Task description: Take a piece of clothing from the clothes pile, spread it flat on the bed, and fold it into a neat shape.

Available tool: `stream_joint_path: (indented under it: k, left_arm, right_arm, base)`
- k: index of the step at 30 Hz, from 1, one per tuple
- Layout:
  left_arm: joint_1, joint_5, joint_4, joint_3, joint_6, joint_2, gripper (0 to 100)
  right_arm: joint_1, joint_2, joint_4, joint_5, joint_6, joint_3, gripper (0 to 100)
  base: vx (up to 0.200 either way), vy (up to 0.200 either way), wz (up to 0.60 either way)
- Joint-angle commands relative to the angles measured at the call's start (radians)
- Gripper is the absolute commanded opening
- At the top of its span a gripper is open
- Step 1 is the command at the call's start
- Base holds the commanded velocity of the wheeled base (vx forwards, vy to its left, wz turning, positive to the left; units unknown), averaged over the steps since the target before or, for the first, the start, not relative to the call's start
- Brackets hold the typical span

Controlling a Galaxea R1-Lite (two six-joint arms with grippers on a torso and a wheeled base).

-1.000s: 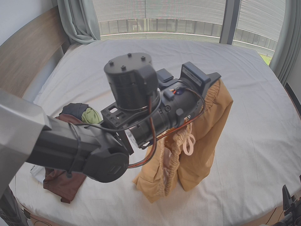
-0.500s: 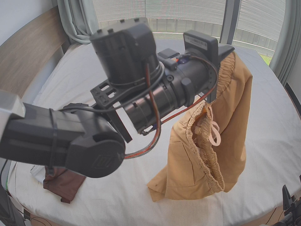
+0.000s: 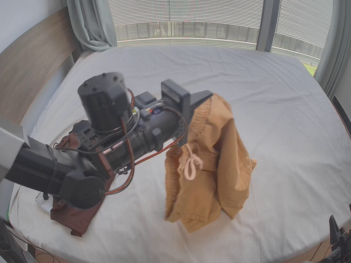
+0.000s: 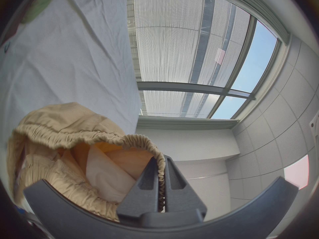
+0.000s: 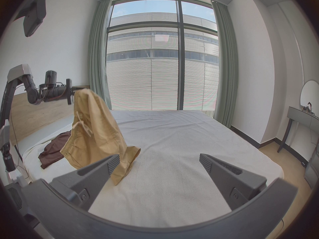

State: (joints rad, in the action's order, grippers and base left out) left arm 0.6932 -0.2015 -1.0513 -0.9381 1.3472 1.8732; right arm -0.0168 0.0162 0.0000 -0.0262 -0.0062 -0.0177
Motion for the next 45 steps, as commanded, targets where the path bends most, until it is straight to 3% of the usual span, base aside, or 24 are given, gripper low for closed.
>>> stream_joint_path:
  k: [1, 16, 22, 27, 32, 35, 45]
  left_arm:
    - [-0.106, -0.049, -0.088, 0.165, -0.091, -0.039, 0]
    - [-0.218, -0.052, -0.253, 0.389, -0.146, -0.028, 0]
    - [-0.277, -0.055, -0.322, 0.487, -0.273, 0.017, 0]
    - [-0.297, -0.052, -0.472, 0.532, -0.300, 0.096, 0]
    - [-0.330, -0.055, -0.498, 0.575, -0.513, 0.179, 0]
    - [-0.360, -0.058, -0.498, 0.604, -0.591, 0.201, 0]
    - [-0.414, -0.072, -0.500, 0.604, -0.626, 0.196, 0]
  right_arm:
    - [0.000, -0.013, 0.000, 0.000, -0.001, 0.013, 100]
    - [0.000, -0.015, 0.002, 0.000, 0.000, 0.013, 100]
    - [0.000, -0.015, 0.002, 0.000, 0.000, 0.013, 100]
    - [0.001, -0.013, 0.000, 0.000, 0.000, 0.013, 100]
    - [0.001, -0.013, 0.002, 0.000, 0.000, 0.013, 100]
    - [0.001, -0.015, 0.002, 0.000, -0.001, 0.013, 100]
    - [0.001, -0.015, 0.002, 0.000, 0.000, 0.013, 100]
  base:
    - [0.000, 0.000, 0.00]
    - [0.000, 0.000, 0.00]
    - [0.000, 0.000, 0.00]
    - [0.000, 0.000, 0.00]
    - [0.000, 0.000, 0.00]
    - [0.000, 0.000, 0.00]
    - [0.000, 0.000, 0.00]
